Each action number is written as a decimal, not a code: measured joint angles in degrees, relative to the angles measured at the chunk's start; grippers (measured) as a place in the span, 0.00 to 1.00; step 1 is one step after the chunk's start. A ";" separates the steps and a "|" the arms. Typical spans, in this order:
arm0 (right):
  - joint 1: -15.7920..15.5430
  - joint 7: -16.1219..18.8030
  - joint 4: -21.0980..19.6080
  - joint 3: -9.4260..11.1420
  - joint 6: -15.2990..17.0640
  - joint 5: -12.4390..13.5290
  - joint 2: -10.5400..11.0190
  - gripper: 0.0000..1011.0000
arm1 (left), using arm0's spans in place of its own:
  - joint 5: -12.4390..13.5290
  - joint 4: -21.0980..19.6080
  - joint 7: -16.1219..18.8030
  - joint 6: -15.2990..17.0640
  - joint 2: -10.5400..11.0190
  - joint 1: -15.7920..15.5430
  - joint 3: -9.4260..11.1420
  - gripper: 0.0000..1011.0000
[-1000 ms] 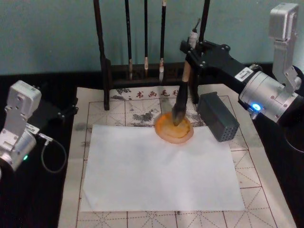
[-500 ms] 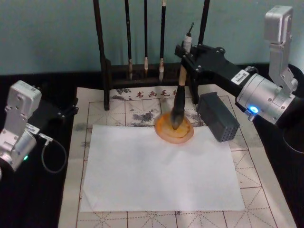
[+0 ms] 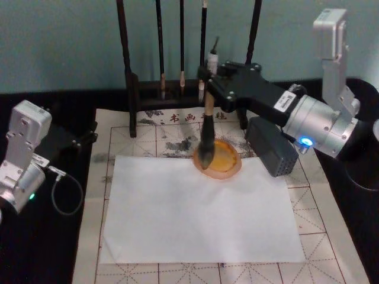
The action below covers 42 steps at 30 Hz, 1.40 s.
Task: Pick up the brush from the inkstone, write on the paper, then place the brush back to its original position.
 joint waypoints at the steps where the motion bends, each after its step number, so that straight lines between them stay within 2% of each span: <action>1: 0.09 0.24 -0.07 -0.19 0.01 -0.07 -0.03 0.20 | 0.00 0.00 0.00 0.00 0.00 0.00 0.00 0.99; 13: 1.26 3.39 0.03 -3.69 -0.01 -0.76 -0.90 0.20 | 0.00 0.00 0.00 0.00 0.00 0.00 0.00 0.99; 26: 1.61 5.30 0.33 -6.40 -0.22 -0.90 -1.72 0.20 | 0.00 0.00 0.00 0.00 0.00 0.00 0.00 0.99; 42: 2.11 5.76 2.52 -8.13 -0.18 -0.59 -2.76 0.20 | 0.00 0.00 0.00 0.00 0.00 0.00 0.00 0.99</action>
